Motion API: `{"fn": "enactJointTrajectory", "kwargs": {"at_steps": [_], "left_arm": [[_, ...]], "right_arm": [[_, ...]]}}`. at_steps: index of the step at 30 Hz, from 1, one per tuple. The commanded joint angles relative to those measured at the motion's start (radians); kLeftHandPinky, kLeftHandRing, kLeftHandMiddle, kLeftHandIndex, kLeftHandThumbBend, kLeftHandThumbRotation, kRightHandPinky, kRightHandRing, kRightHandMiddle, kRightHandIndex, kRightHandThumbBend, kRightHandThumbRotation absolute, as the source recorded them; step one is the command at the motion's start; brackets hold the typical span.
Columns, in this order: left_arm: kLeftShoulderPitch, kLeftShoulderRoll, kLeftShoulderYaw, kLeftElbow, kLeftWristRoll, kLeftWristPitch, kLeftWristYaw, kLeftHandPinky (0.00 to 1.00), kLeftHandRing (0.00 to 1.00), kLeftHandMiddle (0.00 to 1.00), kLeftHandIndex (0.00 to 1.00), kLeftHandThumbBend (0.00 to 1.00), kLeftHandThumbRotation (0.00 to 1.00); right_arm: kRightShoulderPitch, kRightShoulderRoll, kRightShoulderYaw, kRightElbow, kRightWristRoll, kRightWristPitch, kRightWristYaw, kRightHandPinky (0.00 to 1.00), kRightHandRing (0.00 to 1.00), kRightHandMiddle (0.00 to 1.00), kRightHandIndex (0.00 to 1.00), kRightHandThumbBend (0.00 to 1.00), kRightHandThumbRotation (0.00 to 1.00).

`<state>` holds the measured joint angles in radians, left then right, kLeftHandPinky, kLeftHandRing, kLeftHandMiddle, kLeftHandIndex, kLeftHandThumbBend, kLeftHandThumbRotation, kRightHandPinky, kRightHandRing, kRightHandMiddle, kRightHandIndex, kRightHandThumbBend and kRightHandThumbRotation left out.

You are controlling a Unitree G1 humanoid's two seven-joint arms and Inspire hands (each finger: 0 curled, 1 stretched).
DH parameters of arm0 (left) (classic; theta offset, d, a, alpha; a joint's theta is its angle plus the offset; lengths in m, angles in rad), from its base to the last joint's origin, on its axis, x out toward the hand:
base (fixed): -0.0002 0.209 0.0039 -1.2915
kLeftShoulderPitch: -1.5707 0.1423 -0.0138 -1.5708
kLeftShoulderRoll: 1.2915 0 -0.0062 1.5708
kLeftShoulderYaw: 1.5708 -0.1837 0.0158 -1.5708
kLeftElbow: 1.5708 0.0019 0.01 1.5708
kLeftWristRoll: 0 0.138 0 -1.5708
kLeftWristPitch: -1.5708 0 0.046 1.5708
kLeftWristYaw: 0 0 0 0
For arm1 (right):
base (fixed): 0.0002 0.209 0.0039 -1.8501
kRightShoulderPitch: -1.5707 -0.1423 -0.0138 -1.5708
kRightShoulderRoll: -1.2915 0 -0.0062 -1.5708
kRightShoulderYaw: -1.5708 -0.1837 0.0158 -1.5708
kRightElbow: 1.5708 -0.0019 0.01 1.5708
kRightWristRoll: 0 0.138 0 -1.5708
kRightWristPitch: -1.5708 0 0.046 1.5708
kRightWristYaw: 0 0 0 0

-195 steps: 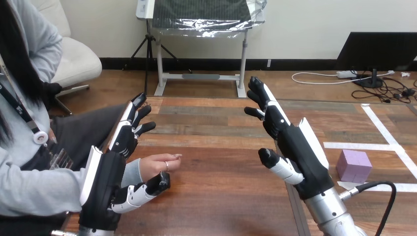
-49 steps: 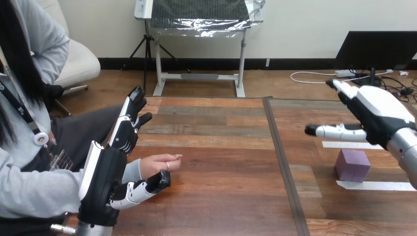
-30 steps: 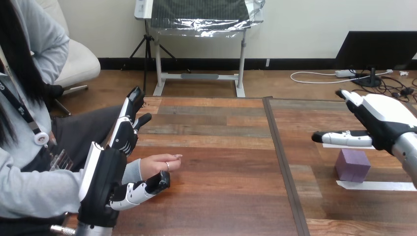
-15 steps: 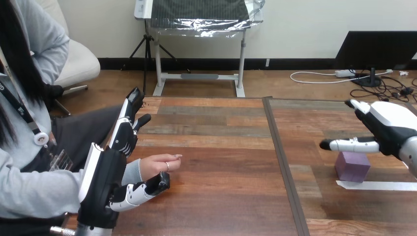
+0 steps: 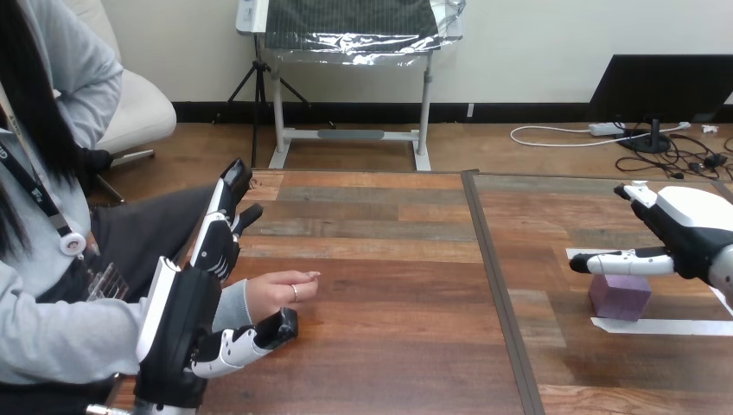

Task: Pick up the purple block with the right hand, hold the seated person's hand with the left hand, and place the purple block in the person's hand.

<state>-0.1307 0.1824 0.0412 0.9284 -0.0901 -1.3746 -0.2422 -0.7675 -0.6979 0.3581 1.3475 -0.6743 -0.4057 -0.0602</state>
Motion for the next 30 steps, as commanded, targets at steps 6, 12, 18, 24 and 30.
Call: {"fn": "enactJointTrajectory", "kwargs": {"at_steps": [6, 12, 18, 24, 30], "left_arm": [[-0.027, 0.014, 0.007, -0.054, -0.015, -0.016, 0.000, 0.94, 1.00, 1.00, 1.00, 1.00, 0.68], [-0.024, 0.013, 0.012, -0.056, -0.011, -0.014, 0.004, 0.93, 1.00, 1.00, 1.00, 1.00, 0.67], [-0.016, 0.015, 0.012, -0.065, -0.015, -0.009, 0.003, 0.93, 1.00, 1.00, 1.00, 1.00, 0.68], [-0.016, 0.019, 0.008, -0.065, -0.021, -0.011, -0.004, 0.94, 1.00, 1.00, 1.00, 1.00, 0.68], [-0.016, 0.020, 0.009, -0.065, -0.026, -0.012, -0.007, 0.94, 1.00, 1.00, 1.00, 1.00, 0.68]], "right_arm": [[-0.044, -0.034, 0.019, 0.000, -0.009, 0.016, 0.014, 1.00, 1.00, 1.00, 1.00, 1.00, 0.85], [-0.033, -0.036, 0.024, 0.003, -0.008, 0.017, 0.017, 1.00, 1.00, 1.00, 1.00, 1.00, 0.84], [-0.021, -0.035, 0.019, 0.005, 0.003, 0.011, 0.026, 1.00, 1.00, 1.00, 1.00, 1.00, 0.81], [-0.016, -0.033, 0.020, 0.004, 0.003, 0.010, 0.039, 1.00, 1.00, 1.00, 1.00, 1.00, 0.77], [-0.011, -0.030, 0.013, 0.005, 0.013, 0.012, 0.061, 1.00, 1.00, 1.00, 1.00, 1.00, 0.73]]}}
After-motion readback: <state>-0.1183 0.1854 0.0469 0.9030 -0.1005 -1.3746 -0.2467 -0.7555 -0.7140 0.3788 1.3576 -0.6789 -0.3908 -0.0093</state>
